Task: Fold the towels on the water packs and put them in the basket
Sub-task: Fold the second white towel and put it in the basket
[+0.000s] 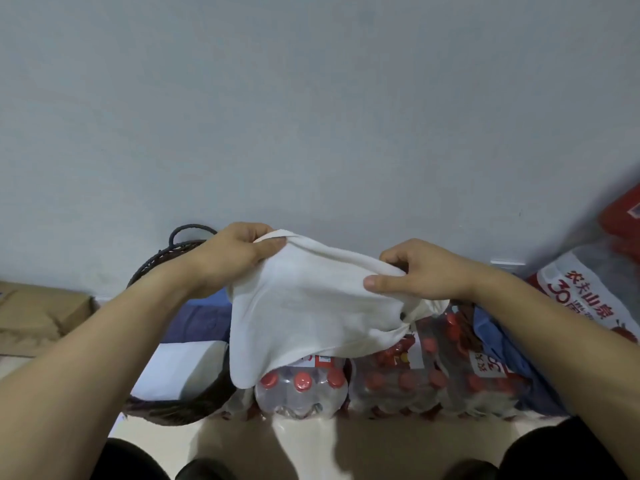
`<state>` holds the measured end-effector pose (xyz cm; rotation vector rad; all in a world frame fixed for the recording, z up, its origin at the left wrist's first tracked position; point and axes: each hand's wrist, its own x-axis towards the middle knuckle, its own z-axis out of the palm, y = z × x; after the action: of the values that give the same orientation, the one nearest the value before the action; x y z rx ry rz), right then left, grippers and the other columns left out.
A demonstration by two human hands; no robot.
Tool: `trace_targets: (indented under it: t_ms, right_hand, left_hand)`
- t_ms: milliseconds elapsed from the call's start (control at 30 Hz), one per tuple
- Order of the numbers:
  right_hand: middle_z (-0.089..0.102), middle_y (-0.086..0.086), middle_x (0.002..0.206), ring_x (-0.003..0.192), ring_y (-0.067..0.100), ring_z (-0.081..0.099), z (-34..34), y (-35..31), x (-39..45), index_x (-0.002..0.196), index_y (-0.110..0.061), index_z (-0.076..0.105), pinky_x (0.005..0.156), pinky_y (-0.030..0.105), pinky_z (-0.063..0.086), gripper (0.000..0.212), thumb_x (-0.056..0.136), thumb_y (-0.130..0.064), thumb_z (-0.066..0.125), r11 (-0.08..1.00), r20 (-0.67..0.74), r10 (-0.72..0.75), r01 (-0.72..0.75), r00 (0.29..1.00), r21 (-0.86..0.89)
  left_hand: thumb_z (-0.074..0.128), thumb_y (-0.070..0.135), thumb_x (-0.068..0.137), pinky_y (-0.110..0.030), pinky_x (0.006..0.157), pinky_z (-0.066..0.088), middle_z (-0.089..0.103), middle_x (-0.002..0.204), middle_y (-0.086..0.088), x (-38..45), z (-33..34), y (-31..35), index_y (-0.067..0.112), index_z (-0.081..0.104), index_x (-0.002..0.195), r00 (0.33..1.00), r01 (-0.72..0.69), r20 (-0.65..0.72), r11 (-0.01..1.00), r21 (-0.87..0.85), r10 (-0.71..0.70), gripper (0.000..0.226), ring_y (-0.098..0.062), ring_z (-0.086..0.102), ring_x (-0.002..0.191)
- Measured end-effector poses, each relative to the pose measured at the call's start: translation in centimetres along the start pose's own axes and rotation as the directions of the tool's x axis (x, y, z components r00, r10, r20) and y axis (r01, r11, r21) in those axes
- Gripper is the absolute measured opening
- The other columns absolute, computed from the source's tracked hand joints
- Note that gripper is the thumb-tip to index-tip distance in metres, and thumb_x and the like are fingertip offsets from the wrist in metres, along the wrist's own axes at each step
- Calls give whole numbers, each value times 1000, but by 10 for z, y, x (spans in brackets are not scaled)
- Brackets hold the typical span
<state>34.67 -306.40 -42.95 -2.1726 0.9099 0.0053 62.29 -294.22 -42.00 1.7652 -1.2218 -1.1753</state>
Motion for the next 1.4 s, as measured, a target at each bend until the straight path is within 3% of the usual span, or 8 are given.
trace_targets:
  t_ms: [233,400,500,600,800,1100,1267,1400]
  right_hand:
    - [40,0,58,54,14,41,-10,35,-13,59,-11,52,58,29,32,63,66,-71,73,983,23,186,-185,982,-16]
    - [55,-5,57,53,9,52,-19,50,-32,61,-16,61,52,17,37,61,72,-76,63,953,-20,303,-303,953,-3]
    - [61,-6,61,55,7,56,-21,45,-36,64,-14,62,50,15,38,60,75,-73,63,951,-13,305,-304,952,54]
    - [56,0,67,61,15,53,-20,32,-37,77,-1,58,57,27,38,76,74,-77,60,959,72,276,-280,958,43]
    - [50,-4,65,58,12,46,-1,6,-48,68,-22,52,49,21,34,38,87,-52,65,964,89,210,-221,974,145]
    - [61,2,79,63,12,59,34,-25,-46,88,-14,61,52,26,46,20,92,5,58,651,68,246,-216,967,727]
    - [70,11,85,71,22,67,51,-43,-44,97,-7,73,58,28,54,22,83,8,67,446,157,227,-246,961,861]
    - [73,7,88,76,18,70,59,-48,-48,88,-13,77,61,26,54,6,83,-12,76,497,179,125,-218,976,840]
  left_hand:
    - [71,49,80,-31,76,54,74,98,-10,8,0,6,7,75,89,981,106,184,954,-281,-55,43,-26,70,87]
    - [62,47,90,-22,58,43,60,65,-1,20,11,-2,16,58,66,1000,24,-1,999,23,-24,40,-14,53,56]
    - [58,46,94,-17,40,39,61,64,6,23,11,-8,18,63,78,993,12,-118,973,230,16,32,-6,56,50]
    - [56,38,96,-23,46,39,64,73,3,23,7,-14,17,62,88,992,-12,-119,955,296,49,24,-11,58,60]
    - [64,27,93,-25,65,48,70,87,-1,19,3,-19,21,65,89,995,12,-99,924,383,28,7,-19,65,81]
    - [57,28,96,-32,69,49,70,82,-6,13,26,-5,22,63,88,992,22,-125,978,207,4,12,-17,58,68]
    - [39,38,103,-38,67,59,58,87,-11,7,46,11,24,50,98,998,65,10,984,169,-67,19,-21,55,77]
    - [46,27,103,-47,81,59,53,87,-15,6,62,23,10,51,96,999,30,-22,984,-175,-35,19,-19,56,74]
